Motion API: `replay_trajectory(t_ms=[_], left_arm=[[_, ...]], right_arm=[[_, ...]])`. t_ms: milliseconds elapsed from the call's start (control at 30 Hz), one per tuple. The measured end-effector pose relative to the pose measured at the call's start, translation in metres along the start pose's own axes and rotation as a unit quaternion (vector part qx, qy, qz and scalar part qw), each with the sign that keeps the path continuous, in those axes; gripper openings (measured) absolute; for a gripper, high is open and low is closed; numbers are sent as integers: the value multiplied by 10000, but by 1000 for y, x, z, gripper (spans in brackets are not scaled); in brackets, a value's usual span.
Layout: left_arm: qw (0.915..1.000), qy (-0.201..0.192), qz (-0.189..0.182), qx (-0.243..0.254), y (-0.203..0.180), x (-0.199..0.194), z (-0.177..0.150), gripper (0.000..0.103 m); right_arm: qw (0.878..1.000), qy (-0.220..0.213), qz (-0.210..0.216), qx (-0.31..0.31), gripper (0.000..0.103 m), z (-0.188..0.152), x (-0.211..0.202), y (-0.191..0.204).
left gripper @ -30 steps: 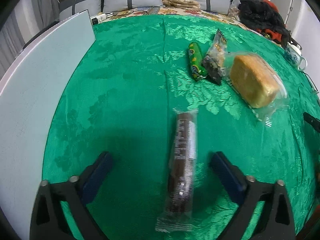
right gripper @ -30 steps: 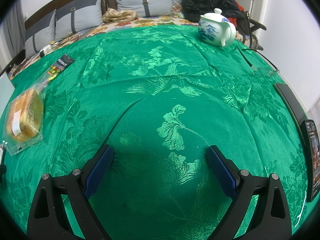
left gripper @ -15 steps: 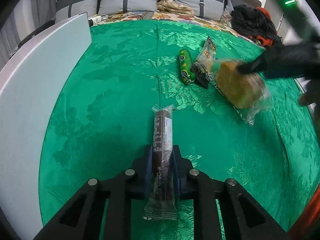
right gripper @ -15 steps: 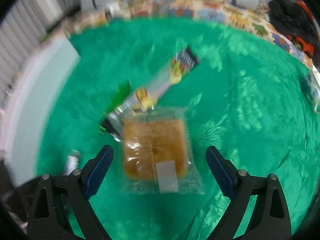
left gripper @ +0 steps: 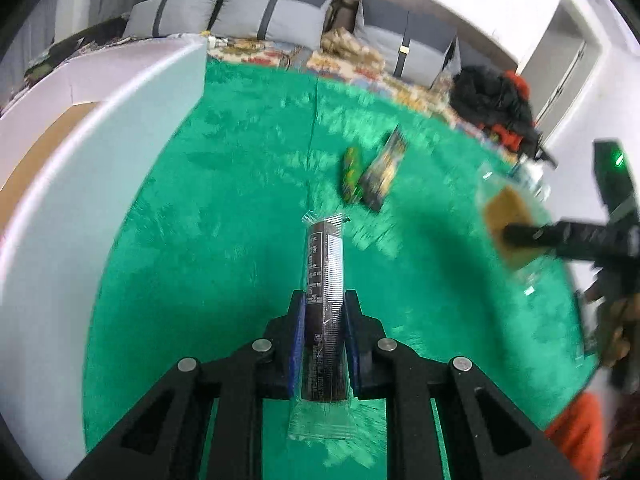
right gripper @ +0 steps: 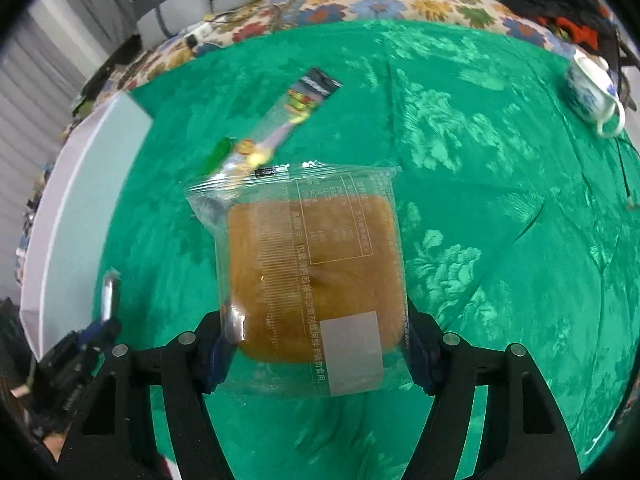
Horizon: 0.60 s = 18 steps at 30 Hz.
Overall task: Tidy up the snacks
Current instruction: 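Carry the stick and bread over the white box and open both tools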
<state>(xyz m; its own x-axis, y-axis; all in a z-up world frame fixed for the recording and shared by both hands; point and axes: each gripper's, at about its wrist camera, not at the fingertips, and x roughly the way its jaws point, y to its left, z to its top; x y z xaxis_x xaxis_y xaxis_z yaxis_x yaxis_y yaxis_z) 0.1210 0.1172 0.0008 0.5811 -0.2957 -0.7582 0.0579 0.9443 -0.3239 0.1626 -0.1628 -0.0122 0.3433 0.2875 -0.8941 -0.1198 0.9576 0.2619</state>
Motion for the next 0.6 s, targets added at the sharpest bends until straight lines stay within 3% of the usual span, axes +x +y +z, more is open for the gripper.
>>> replay_trajectory(t_ms=[67, 133, 267, 400, 533, 567, 600], left_arm=[[9996, -227, -120, -128, 8, -30, 11, 17], [9986, -466, -104, -223, 22, -58, 25, 17], [9945, -893, 302, -459, 77, -113, 50, 17], [9859, -998, 1159, -673, 145, -141, 57, 17], [9711, -896, 1987, -973, 208, -153, 44, 18], [9665, -849, 2176, -1061, 223, -154, 38, 21], [9646, -786, 2261, -1108, 232, -153, 34, 33]], right_arm=[[9996, -117, 196, -189, 73, 7, -13, 21], [9965, -306, 587, -506, 73, 16, -29, 68], [9804, -577, 1452, -1197, 73, 24, -59, 169], [9592, -567, 2125, -1777, 73, 25, -64, 276], [9470, -536, 2273, -2208, 74, 19, -37, 361], [9462, -464, 2265, -2263, 75, 15, -26, 373], [9466, -379, 2234, -2291, 76, 9, -17, 383]])
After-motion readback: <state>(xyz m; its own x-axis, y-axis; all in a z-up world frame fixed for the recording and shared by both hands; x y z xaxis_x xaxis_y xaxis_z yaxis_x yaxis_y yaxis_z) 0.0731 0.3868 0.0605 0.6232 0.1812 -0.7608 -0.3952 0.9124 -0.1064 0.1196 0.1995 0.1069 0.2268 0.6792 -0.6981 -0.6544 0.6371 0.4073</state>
